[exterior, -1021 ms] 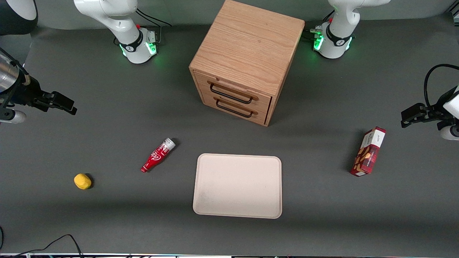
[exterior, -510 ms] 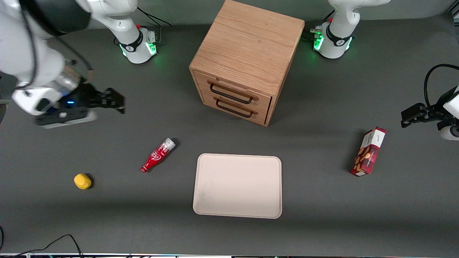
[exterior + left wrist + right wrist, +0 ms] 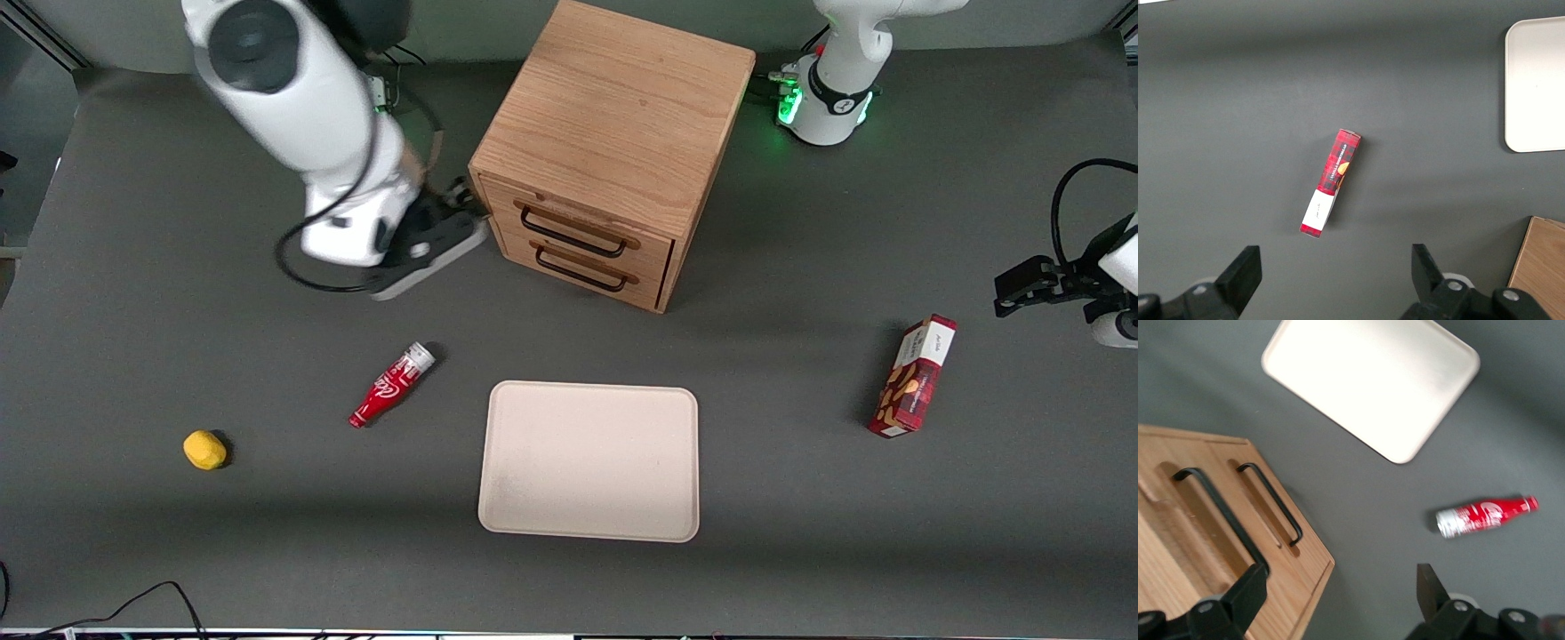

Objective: Open upper drawer

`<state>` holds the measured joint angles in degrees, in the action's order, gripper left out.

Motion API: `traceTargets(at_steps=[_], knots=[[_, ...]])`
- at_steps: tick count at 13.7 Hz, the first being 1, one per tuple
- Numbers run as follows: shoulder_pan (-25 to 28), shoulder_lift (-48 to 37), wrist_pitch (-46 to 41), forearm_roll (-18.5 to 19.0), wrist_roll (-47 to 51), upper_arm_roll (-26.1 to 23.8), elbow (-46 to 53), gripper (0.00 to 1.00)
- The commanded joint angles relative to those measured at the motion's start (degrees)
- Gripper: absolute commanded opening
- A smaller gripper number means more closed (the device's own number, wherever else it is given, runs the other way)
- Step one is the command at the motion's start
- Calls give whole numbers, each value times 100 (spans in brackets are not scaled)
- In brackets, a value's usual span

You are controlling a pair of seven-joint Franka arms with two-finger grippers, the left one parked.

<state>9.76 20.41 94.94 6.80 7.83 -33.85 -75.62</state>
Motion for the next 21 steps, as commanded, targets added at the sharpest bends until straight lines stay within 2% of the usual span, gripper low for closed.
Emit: traceTargets(at_steps=[1, 3, 5, 8, 17, 21], knots=[[526, 542, -37, 365, -141, -69, 460, 100], [790, 727, 146, 392, -168, -87, 469, 100], [835, 876, 392, 374, -534, -87, 452, 100], [826, 1175, 454, 357, -1062, -78, 399, 100], [773, 1421, 990, 313, -1688, -78, -224, 100], [756, 1369, 965, 278, -1723, -113, -260, 100]])
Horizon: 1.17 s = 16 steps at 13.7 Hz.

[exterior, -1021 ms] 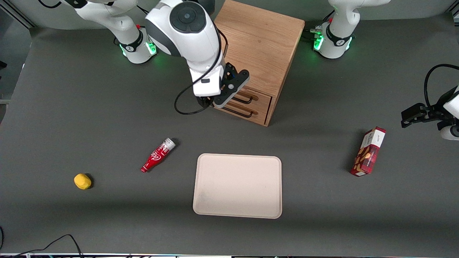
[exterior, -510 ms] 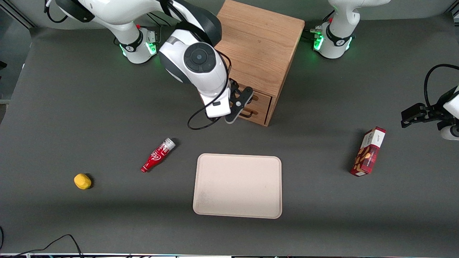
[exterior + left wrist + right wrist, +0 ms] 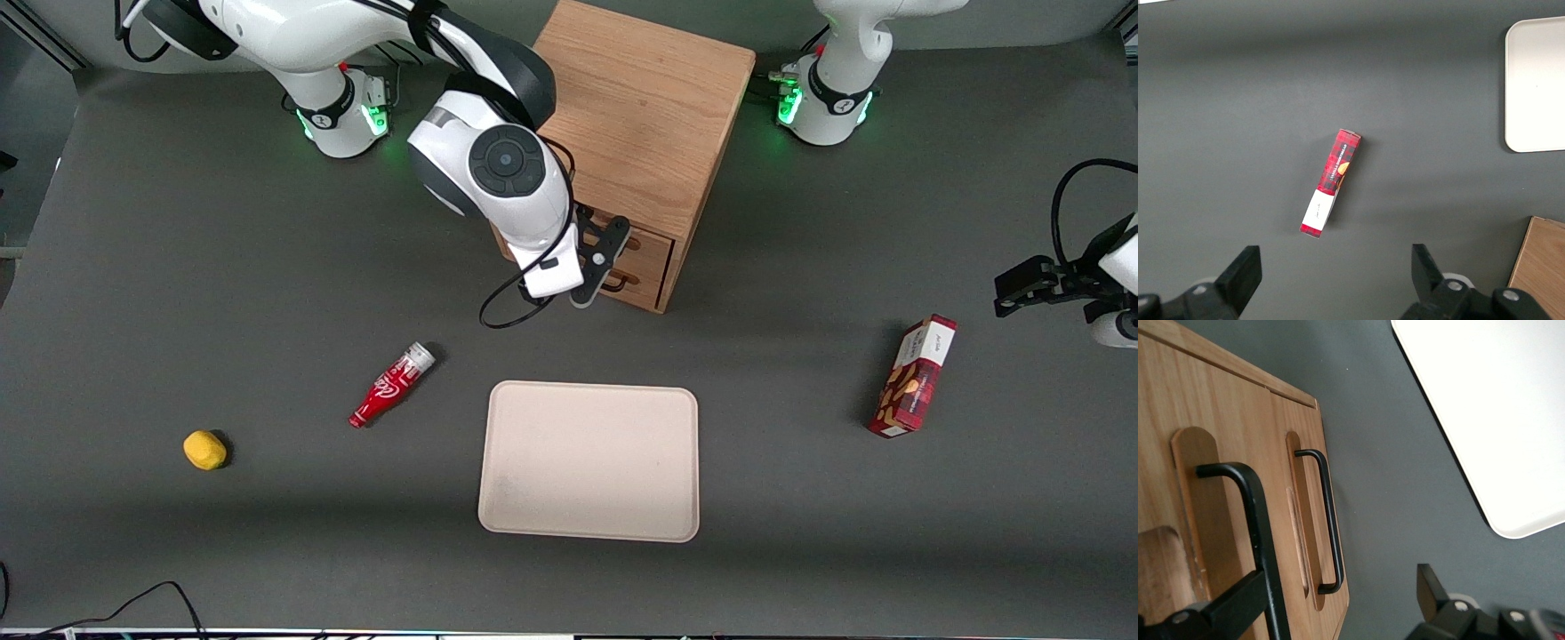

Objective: Open upper drawer

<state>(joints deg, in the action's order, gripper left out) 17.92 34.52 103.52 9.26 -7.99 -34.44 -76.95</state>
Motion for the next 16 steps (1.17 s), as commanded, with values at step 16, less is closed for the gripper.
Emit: traceTargets(at_steps=[16], knots=[[-157, 29, 343, -12, -1028, 120, -118, 100]])
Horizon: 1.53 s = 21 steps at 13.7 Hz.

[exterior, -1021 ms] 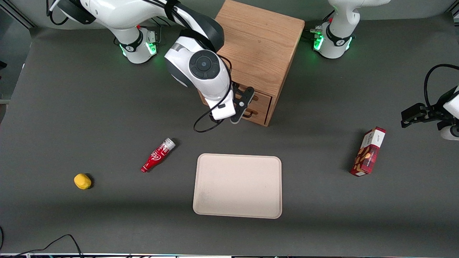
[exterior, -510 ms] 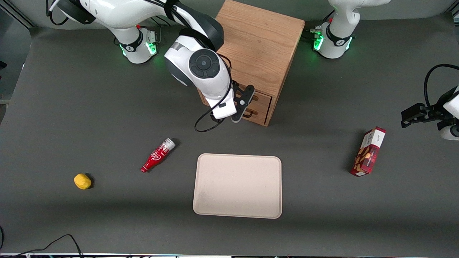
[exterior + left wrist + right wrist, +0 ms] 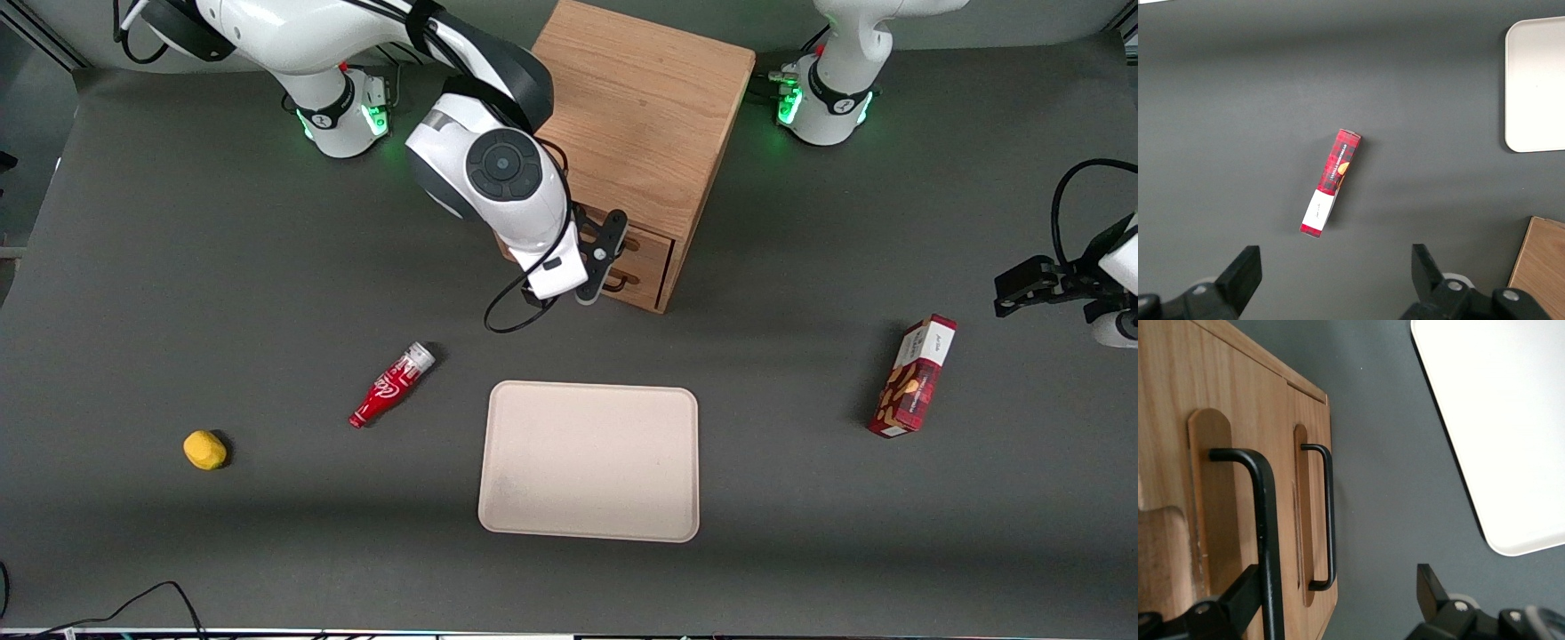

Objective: Open upper drawer

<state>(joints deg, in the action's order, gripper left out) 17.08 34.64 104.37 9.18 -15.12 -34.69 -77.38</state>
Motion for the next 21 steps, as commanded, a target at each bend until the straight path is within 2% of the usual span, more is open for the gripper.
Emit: traceTargets(at_steps=[1, 7, 10, 18, 21], knots=[[-73, 69, 277, -4, -386, 217, -50, 100], [-38, 280, 286, -4, -729, 647, 468, 100], [-55, 324, 312, -127, -1168, 954, 645, 100], [-64, 544, 1217, -153, -1802, 1623, 961, 100], [-73, 623, 1226, -495, -1811, 1860, 1172, 100]])
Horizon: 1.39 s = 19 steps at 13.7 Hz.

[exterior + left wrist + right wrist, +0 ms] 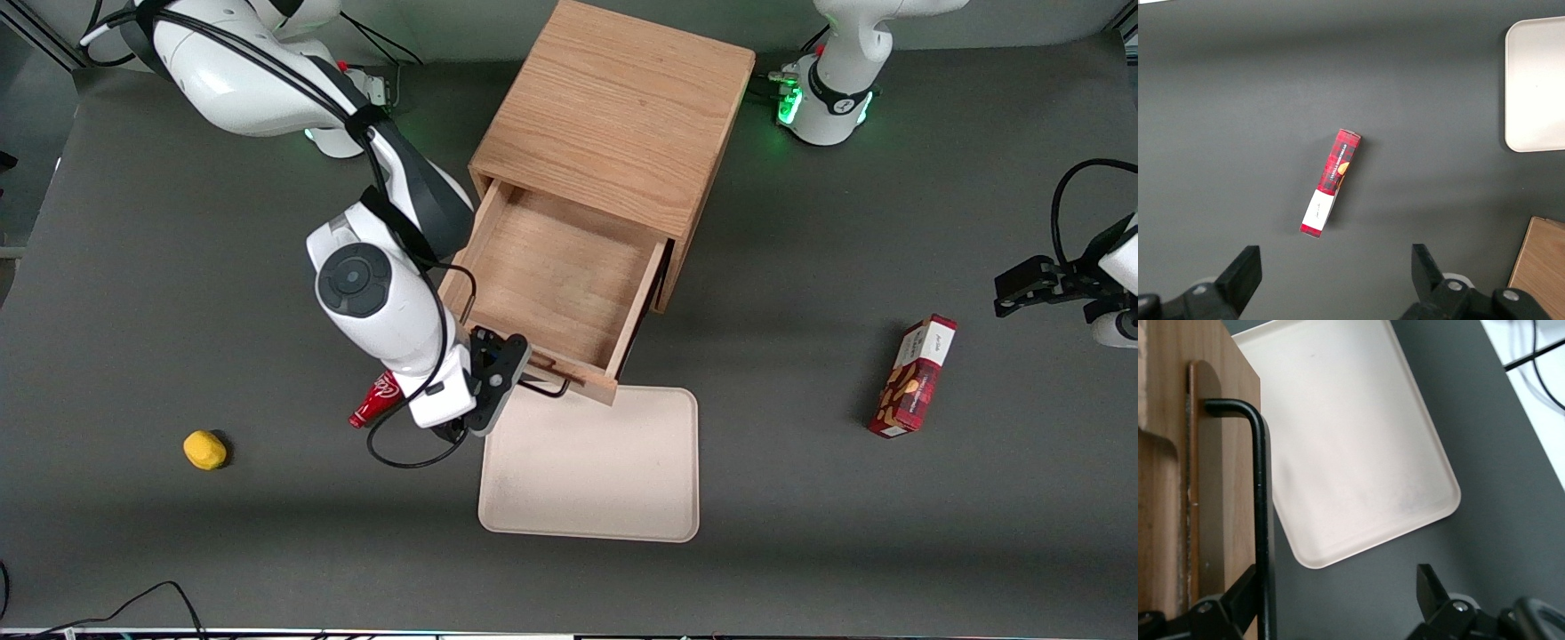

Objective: Open upper drawer

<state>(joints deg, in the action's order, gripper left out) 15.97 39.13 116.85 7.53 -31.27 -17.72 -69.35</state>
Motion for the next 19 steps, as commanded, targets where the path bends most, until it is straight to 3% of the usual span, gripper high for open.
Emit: traceTargets(at_steps=[1, 8, 9, 12, 14, 17, 18, 19], knots=[[38, 174, -22, -497, -222, 260, 378, 100], [29, 174, 13, -1147, -521, 419, 519, 100], [21, 122, -13, -1340, -486, 410, 536, 100], [-181, -360, -285, -2385, -144, 576, 432, 100], [-426, -860, -662, -2371, 49, 656, 274, 100], [-1050, -1984, -1145, -2239, 486, 682, -900, 100], [-1208, -2371, -1365, -2108, 1090, 709, -1262, 100], [-1332, -2775, -1654, -1733, 1749, 709, -1552, 100]])
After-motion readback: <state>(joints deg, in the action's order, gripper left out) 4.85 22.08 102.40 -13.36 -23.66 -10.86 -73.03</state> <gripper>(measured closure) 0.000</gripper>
